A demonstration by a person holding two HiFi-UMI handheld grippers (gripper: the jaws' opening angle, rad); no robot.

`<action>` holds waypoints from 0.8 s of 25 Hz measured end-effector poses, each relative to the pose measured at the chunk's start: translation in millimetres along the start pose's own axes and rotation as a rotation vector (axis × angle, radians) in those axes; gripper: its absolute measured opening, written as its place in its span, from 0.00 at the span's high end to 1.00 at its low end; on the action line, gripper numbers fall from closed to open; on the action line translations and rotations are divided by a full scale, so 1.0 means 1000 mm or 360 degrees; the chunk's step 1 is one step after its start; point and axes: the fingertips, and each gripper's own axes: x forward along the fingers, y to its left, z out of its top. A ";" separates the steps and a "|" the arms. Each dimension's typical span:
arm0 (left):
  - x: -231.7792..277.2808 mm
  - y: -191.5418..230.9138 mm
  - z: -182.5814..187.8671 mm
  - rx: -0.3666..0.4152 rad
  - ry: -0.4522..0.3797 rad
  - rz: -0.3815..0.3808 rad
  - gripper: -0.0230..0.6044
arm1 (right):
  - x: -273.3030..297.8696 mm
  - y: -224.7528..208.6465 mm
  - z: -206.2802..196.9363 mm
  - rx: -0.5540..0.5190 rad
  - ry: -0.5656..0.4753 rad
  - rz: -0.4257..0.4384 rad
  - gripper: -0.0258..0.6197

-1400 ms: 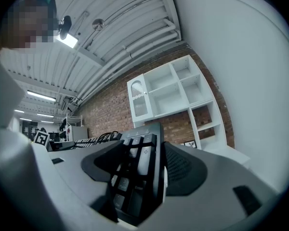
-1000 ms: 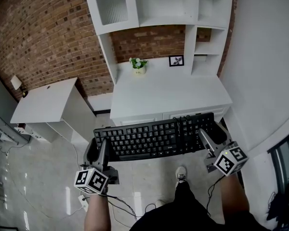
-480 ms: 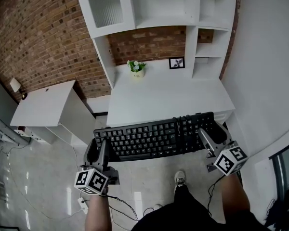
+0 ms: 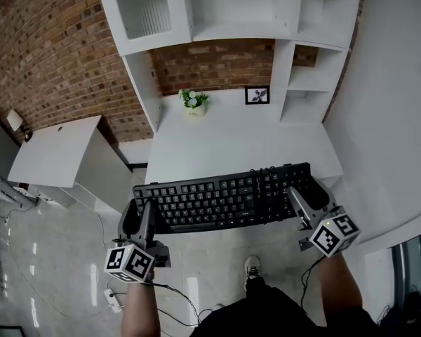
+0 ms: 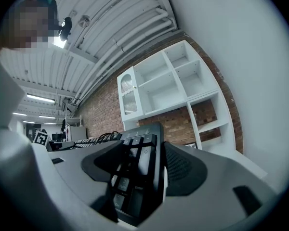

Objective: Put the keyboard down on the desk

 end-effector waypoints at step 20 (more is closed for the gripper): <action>0.121 -0.032 0.002 0.0023 -0.0027 0.0167 0.57 | 0.109 -0.103 0.046 0.0001 0.0012 0.0143 0.53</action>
